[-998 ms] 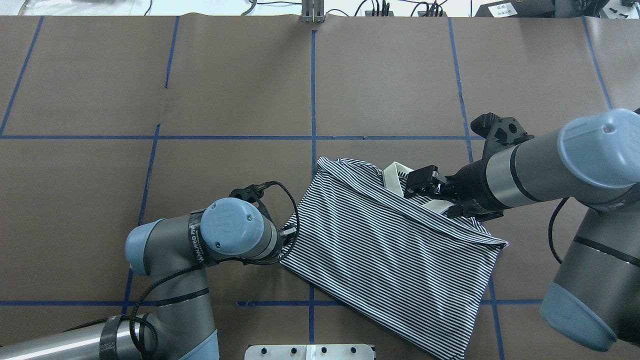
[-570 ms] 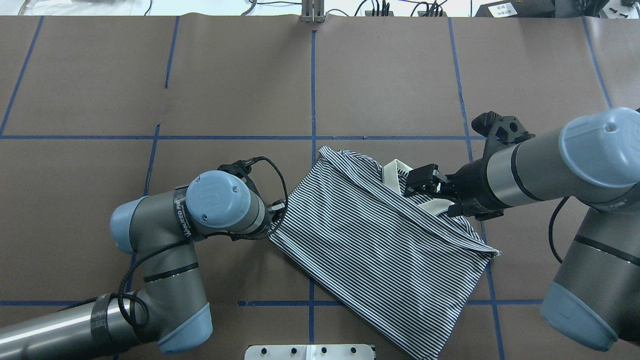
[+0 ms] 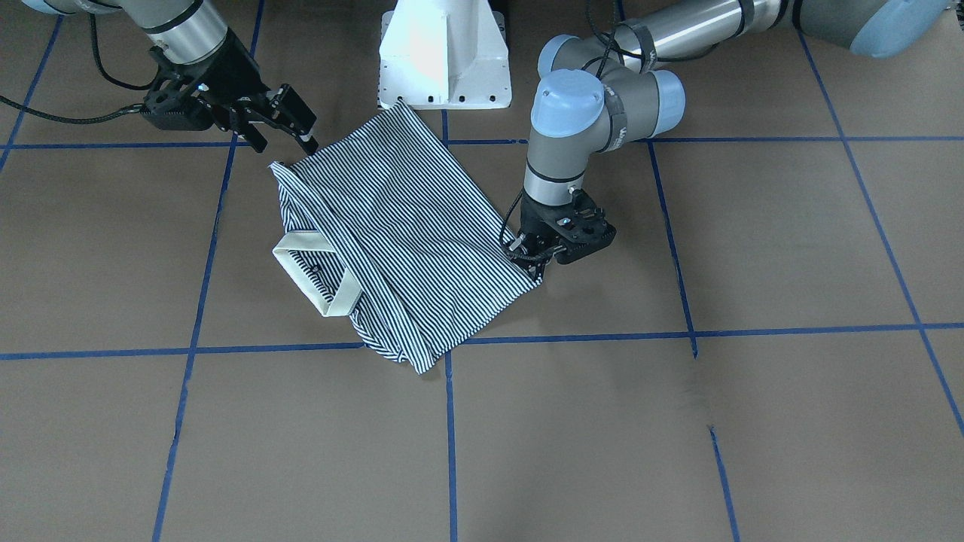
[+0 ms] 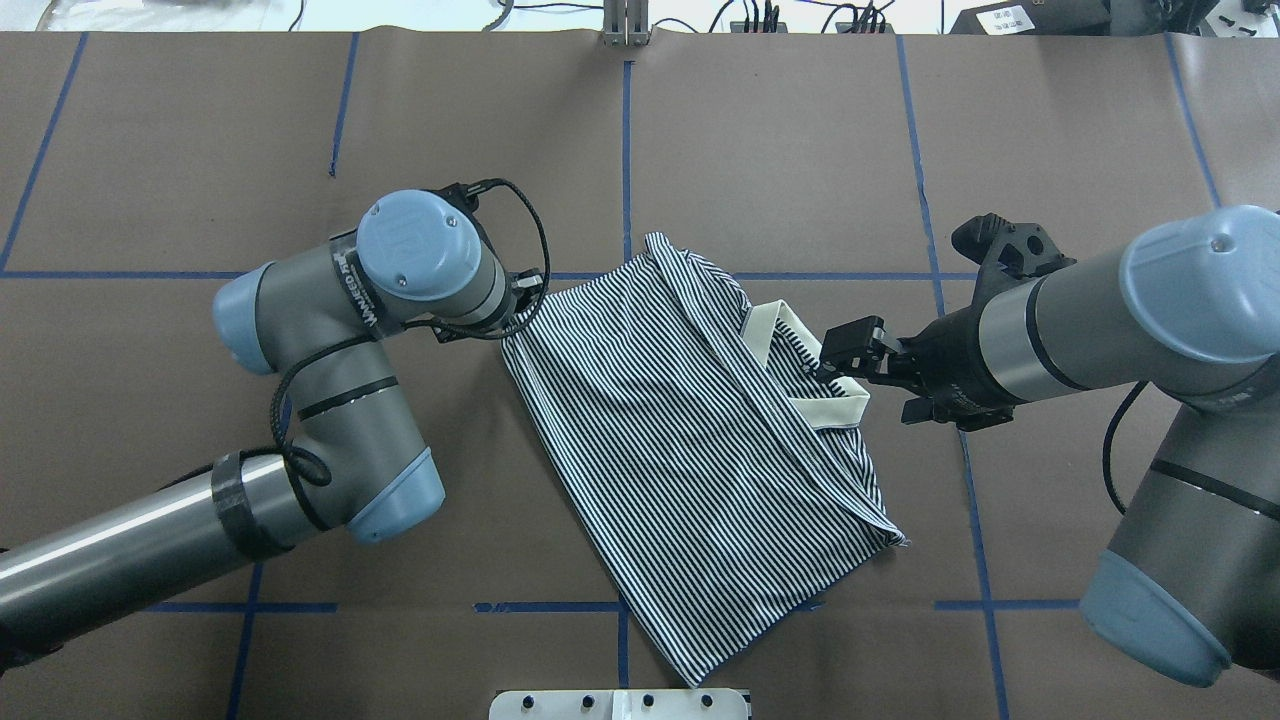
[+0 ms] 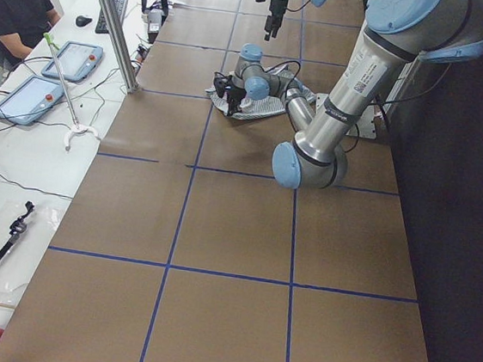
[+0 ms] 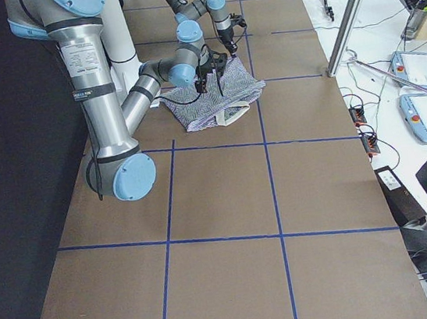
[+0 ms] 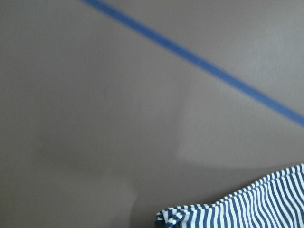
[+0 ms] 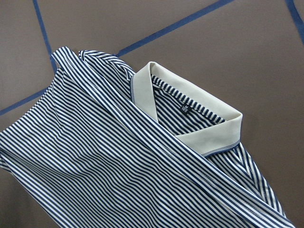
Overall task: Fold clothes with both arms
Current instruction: 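Rotate the shirt with the right gripper while the left gripper withdraws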
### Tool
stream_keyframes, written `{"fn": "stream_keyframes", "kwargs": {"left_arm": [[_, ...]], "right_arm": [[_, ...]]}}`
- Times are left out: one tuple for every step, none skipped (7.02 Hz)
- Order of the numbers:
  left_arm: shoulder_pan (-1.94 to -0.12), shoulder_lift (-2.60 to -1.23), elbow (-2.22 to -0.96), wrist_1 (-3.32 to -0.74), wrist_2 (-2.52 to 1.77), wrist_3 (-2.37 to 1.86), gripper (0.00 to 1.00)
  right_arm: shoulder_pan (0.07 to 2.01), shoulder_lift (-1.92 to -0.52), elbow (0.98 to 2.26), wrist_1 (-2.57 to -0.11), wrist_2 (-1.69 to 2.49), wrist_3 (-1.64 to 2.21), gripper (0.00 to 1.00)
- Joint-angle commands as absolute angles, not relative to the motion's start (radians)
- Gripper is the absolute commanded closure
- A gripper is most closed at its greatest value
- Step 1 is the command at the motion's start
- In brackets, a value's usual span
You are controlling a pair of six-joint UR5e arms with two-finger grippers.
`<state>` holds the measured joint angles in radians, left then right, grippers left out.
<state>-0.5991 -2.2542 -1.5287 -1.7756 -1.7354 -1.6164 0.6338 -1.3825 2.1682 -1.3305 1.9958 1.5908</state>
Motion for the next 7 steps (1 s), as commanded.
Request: {"fn": "stream_keyframes", "kwargs": {"left_arm": [[-0.669, -2.339, -1.392, -1.862, -1.709, -1.489, 1.00], [-0.690, -2.364, -1.340, -1.921, -1.709, -1.452, 1.00], [-0.692, -2.419, -1.221, -2.036, -1.691, -1.422, 1.00], [-0.692, -2.463, -1.109, -2.156, -1.636, -1.402, 1.00], [-0.705, -2.465, -1.042, -2.275, -1.632, -1.381, 1.00], [-0.707, -2.467, -1.011, -2.292, -1.581, -1.350, 1.00], [-0.706, -2.470, -0.990, -2.307, -1.563, -1.333, 1.00]], "right_arm": [[0.632, -1.381, 2.152, -1.330, 1.996, 1.588, 0.00], [0.630, -1.381, 2.149, -1.328, 1.976, 1.586, 0.00], [0.630, -1.379, 2.149, -1.328, 1.971, 1.585, 0.00], [0.630, -1.379, 2.149, -1.328, 1.971, 1.582, 0.00], [0.630, -1.378, 2.148, -1.328, 1.971, 1.574, 0.00], [0.630, -1.356, 2.137, -1.328, 1.971, 1.575, 0.00], [0.629, -1.335, 2.111, -1.328, 1.971, 1.575, 0.00]]}}
